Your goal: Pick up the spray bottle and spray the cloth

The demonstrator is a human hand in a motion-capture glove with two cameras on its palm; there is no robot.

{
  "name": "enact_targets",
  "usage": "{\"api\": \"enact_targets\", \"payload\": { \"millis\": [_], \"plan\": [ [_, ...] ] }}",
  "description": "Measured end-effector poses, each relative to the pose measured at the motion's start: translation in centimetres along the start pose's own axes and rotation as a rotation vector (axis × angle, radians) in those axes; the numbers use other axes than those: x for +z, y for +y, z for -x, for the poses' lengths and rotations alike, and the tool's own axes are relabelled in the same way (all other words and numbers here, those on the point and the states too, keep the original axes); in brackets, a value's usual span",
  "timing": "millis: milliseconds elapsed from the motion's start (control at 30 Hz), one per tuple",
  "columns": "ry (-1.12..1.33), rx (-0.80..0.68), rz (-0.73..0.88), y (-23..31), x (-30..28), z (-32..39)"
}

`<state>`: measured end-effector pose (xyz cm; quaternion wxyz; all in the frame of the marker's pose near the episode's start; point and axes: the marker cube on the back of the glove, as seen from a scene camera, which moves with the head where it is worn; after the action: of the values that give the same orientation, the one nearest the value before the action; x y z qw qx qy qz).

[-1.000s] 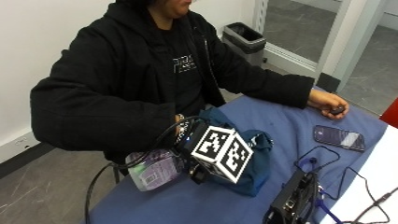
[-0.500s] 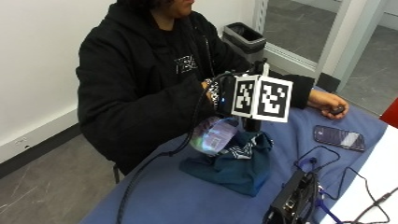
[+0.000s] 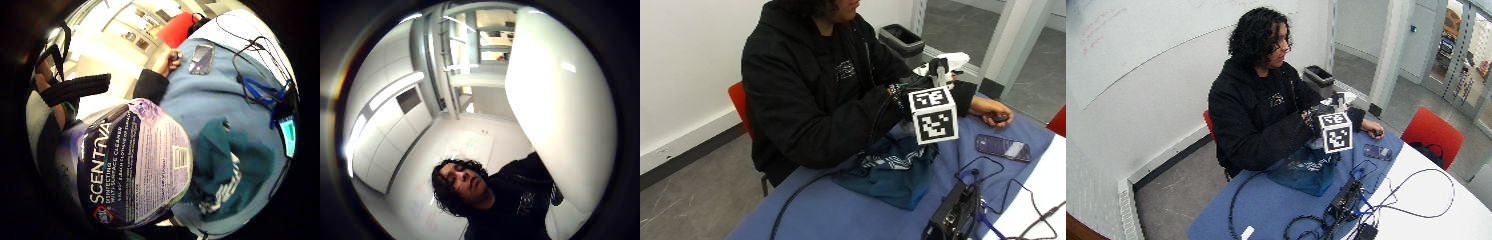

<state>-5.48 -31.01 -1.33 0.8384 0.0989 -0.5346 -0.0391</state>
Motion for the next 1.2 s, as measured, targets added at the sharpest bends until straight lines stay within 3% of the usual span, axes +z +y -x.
{"api": "enact_targets", "payload": {
  "millis": [300, 1200],
  "plan": [
    [-0.005, -0.063, -0.144, -2.2, 3.2, -5.6],
    [0.107, -0.144, -0.120, -2.0, 5.8, -7.0]
  ]
}}
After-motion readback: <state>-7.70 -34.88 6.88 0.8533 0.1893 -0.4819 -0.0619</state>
